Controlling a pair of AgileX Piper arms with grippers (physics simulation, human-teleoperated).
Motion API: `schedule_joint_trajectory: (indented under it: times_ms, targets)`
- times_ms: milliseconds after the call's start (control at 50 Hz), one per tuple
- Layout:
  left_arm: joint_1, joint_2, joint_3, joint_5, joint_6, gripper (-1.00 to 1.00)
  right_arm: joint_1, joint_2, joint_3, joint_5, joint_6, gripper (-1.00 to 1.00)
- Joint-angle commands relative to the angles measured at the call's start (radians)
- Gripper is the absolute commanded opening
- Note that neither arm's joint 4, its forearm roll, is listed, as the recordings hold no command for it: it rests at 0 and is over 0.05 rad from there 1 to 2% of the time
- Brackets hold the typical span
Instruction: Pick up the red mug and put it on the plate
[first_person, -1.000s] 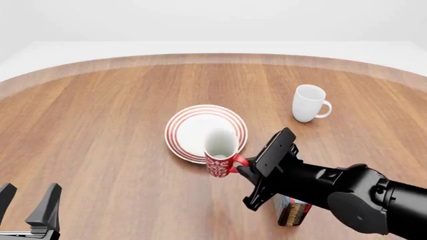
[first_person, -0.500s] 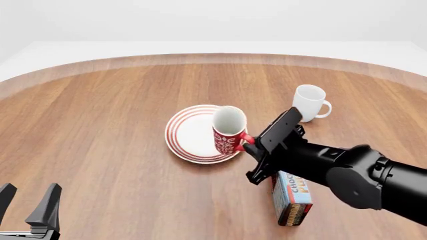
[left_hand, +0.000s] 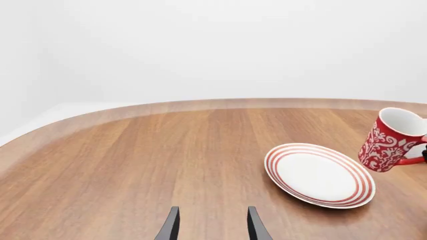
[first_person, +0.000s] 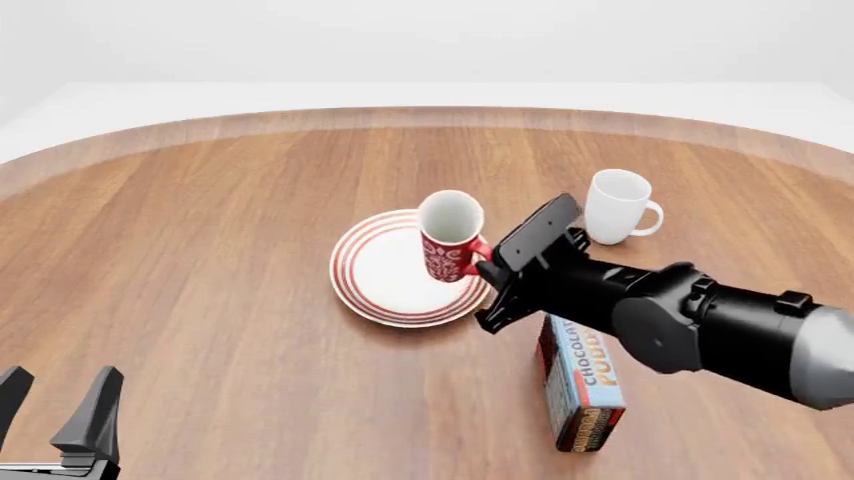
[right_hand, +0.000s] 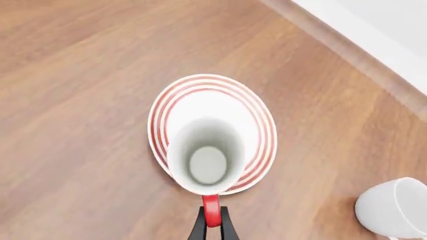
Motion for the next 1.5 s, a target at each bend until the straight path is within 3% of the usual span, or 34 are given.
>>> schedule_joint_trajectory:
  times_ms: [20,340,1500]
  targets:
    - [0.000,0.000,0.000,0.000,0.000,1.00,-0.011,0.092,-0.058,-0.054,0.001,-1.00]
    - [0.000,0.000,0.000,0.000,0.000,1.00,-0.044,0.239,-0.153,-0.116,0.003,-1.00]
    - [0.000,0.000,0.000,0.000,0.000,1.00,-0.075,0.507,-0.326,-0.185,0.032,-1.00]
